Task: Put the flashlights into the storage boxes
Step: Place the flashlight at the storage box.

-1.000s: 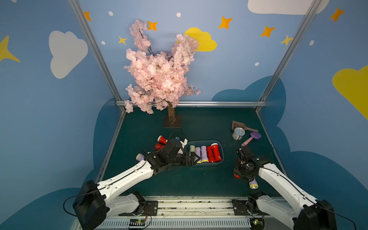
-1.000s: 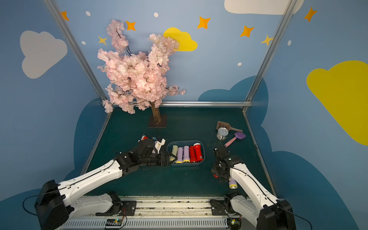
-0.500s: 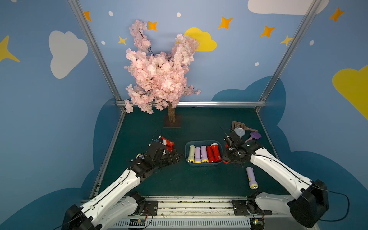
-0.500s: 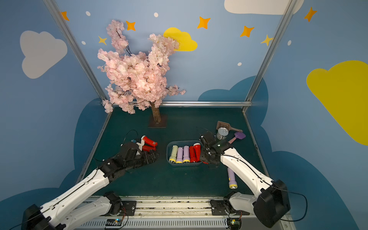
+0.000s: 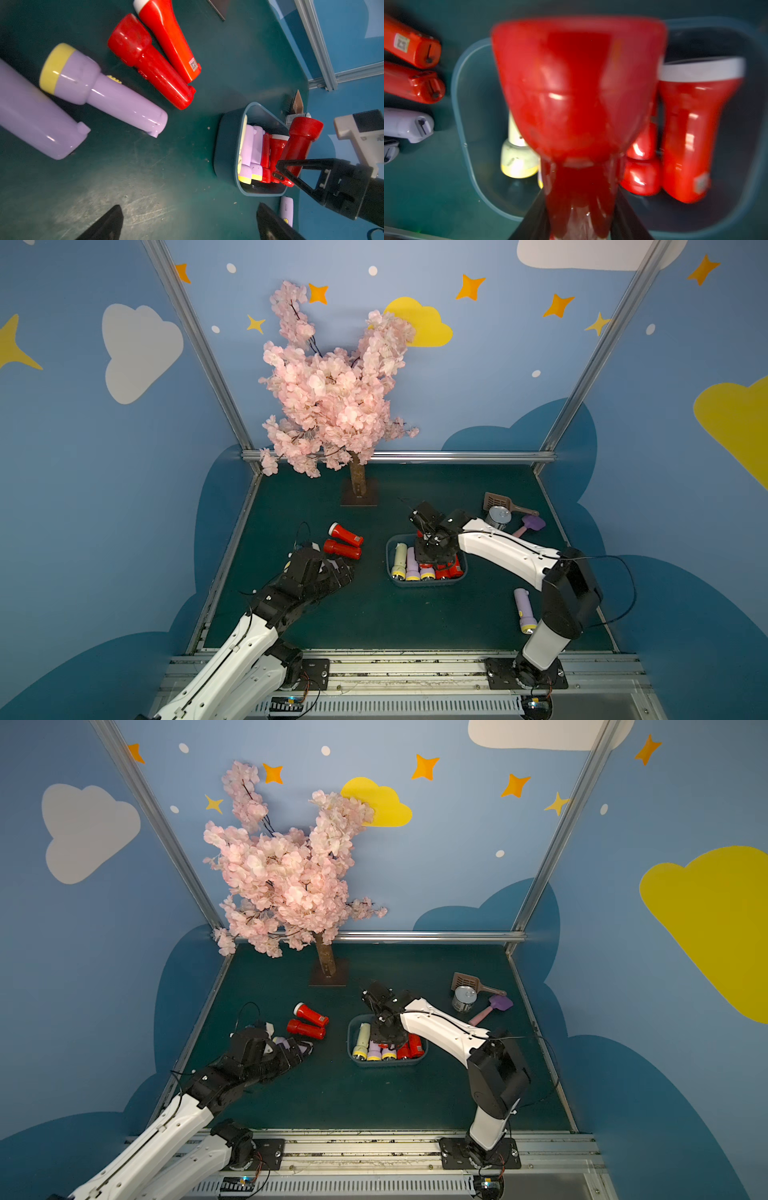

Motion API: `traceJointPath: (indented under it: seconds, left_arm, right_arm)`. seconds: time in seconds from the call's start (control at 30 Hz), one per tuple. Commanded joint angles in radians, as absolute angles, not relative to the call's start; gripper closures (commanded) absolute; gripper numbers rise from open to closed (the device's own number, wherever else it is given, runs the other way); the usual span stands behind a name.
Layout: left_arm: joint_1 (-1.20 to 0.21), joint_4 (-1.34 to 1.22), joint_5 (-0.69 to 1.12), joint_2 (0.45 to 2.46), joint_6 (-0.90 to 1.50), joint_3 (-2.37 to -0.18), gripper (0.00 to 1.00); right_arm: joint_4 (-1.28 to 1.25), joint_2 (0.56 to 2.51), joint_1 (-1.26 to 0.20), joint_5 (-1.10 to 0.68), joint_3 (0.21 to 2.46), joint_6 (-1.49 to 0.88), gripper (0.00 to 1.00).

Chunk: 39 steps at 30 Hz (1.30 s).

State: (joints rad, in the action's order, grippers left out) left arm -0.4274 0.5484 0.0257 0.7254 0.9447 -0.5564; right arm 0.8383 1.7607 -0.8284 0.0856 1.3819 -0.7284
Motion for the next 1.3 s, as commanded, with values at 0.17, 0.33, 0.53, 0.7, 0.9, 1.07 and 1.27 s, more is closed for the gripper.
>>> traceJointPath:
  seconds: [0.17,0.33,0.53,0.7,0.9,1.07,1.27]
  left_arm:
    - [-0.374,0.575,0.057,0.696,0.950,-0.537,0.01]
    - [-0.357,0.562,0.076,0.711,0.948,-0.528,0.01]
    - [-0.341,0.558,0.092,0.710,0.946,-0.525,0.01]
    - [-0.333,0.562,0.095,0.704,0.943,-0.526,0.01]
    - [-0.327,0.549,0.103,0.710,0.946,-0.520,0.01]
    - [-0.327,0.543,0.109,0.710,0.947,-0.516,0.00]
    - [-0.327,0.546,0.110,0.694,0.949,-0.510,0.01]
  right_arm:
    - [0.815,1.852,-0.890,0.030,1.467,-0.719,0.60]
    - [0.810,1.896,-0.904,0.013,1.484,-0.721,0.60]
    - [0.810,1.926,-0.899,0.013,1.494,-0.715,0.59]
    - [0.803,1.936,-0.896,-0.007,1.503,-0.712,0.58]
    - [0.813,1.939,-0.904,-0.023,1.526,-0.710,0.58]
    - [0.811,1.945,-0.908,-0.033,1.519,-0.717,0.58]
    - [0.804,1.951,-0.919,-0.042,1.512,-0.729,0.58]
